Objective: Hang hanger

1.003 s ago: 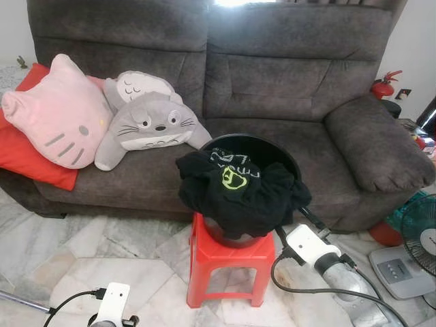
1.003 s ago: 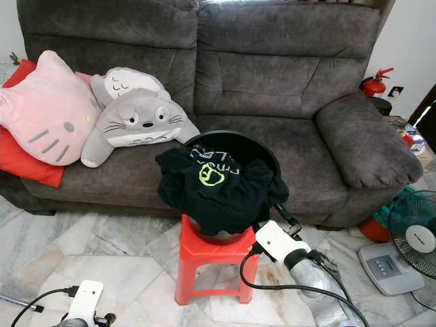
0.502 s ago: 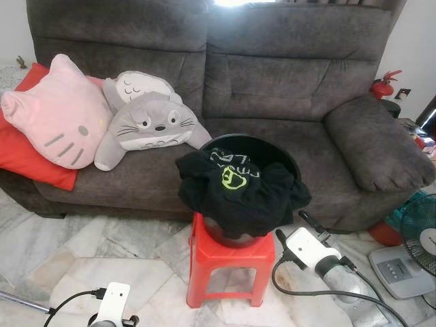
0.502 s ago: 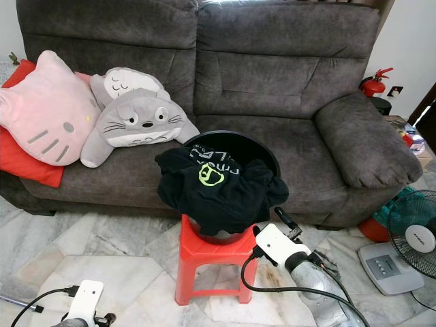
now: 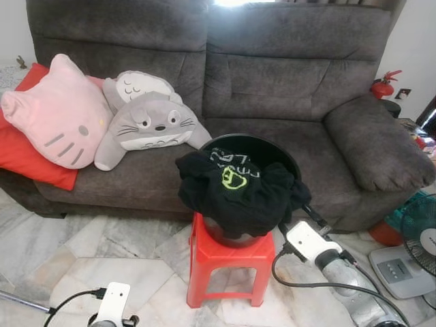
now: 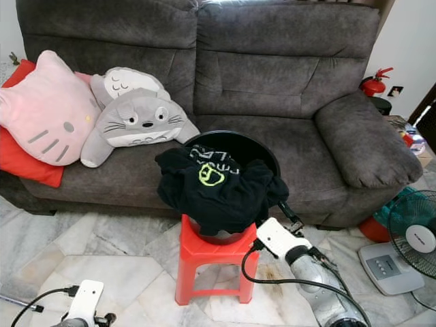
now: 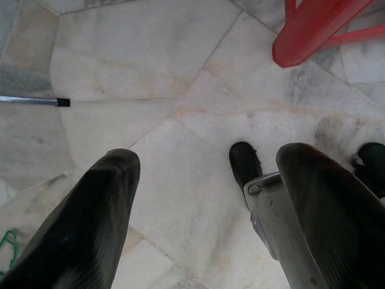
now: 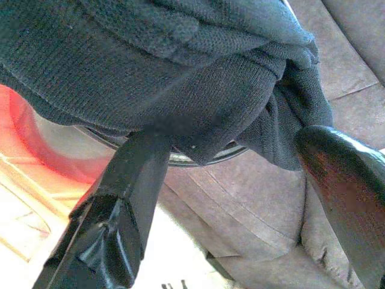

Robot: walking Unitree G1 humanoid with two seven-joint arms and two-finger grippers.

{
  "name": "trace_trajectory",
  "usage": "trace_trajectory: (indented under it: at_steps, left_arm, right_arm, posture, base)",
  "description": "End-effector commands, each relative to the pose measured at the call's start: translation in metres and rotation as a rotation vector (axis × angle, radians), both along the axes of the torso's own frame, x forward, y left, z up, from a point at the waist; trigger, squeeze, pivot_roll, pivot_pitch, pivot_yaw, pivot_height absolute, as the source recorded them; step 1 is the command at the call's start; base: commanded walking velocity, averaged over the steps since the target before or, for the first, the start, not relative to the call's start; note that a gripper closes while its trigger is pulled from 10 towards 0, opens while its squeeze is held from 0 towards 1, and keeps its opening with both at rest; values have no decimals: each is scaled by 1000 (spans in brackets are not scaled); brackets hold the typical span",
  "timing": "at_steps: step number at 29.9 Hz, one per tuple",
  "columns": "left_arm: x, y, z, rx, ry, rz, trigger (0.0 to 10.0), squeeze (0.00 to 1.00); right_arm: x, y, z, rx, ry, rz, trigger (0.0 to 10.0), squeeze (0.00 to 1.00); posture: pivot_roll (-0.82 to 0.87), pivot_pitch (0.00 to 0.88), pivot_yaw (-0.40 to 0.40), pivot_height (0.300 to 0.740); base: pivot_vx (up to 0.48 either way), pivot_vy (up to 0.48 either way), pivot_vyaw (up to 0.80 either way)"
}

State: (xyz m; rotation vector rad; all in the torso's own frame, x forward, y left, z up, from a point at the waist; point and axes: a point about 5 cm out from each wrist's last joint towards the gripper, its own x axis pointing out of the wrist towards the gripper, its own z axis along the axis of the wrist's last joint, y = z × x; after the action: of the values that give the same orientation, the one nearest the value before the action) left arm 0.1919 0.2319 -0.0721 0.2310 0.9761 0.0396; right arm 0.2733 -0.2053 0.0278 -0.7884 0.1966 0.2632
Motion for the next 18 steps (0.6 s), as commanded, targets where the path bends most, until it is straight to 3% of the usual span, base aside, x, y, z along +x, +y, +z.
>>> trace_trajectory:
  at_steps: [1,6,11,18]
  left_arm:
    - [1,-2,0,-3,9,-16,10000,0]
    - [0,-1,0,-2,12,-14,10000,0]
    - [0,-1,0,-3,13,-16,10000,0]
    - [0,-1,0,-5,12,-15,10000,0]
  right_arm:
    - [2,1,2,-3,-12,4,10000,0]
    - [2,3,1,1,-11,12,10000,0]
    - [-6,0,-13,-58,71,14,10000,0]
    - [-9,-2,-16,-41,71,-15,10000,0]
  posture:
    - [-168,0,-56,740]
    - [-167,0,-55,740]
    - [-169,0,-56,740]
    - [-169,0,-55,740]
  base:
    - [0,0,0]
    - [0,0,0]
    - [0,0,0]
    - [0,0,0]
